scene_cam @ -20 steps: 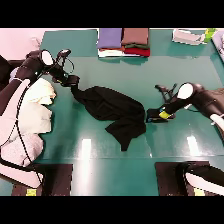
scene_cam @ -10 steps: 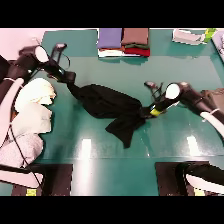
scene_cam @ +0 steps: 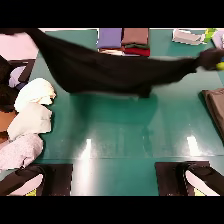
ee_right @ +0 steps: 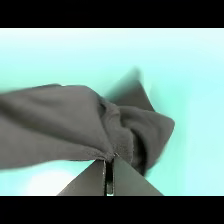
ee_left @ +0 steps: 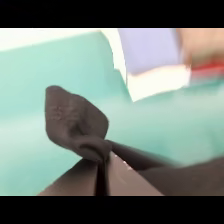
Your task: Fold the shirts.
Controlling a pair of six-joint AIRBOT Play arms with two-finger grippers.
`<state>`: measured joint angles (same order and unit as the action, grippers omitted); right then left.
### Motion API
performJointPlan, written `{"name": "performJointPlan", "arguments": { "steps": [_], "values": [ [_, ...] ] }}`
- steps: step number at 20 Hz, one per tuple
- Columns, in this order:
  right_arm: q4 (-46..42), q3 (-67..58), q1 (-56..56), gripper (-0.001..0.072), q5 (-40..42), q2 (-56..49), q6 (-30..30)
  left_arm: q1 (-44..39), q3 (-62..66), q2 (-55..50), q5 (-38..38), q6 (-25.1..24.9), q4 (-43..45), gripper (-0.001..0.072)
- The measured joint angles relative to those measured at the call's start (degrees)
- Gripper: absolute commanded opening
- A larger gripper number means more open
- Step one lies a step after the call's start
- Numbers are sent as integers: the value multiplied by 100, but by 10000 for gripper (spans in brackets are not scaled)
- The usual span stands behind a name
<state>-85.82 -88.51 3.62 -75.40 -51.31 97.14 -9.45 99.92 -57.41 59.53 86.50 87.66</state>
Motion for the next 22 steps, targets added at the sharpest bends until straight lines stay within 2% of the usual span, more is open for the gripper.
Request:
{"name": "performJointPlan", "arguments": {
  "steps": [6, 11, 14, 17, 22],
  "values": [
    [-66, -1475, -446, 16, -511, 221, -105, 0, 105, 1147, -448, 0, -107, 29],
    [-31, -2481, -557, 16, -1115, -492, -153, 0, 109, 1047, -442, -59, -284, 29],
    [249, -2343, -573, 17, -1440, -1163, -157, 0, 101, 216, 160, -109, -278, 30],
    [483, -1565, -579, 17, -1506, -1849, -162, 0, 101, -1025, 588, -133, -267, 30],
    [595, -330, -579, 18, -664, -2970, -166, 2, 101, -3128, 238, -144, -278, 30]
  ]
}}
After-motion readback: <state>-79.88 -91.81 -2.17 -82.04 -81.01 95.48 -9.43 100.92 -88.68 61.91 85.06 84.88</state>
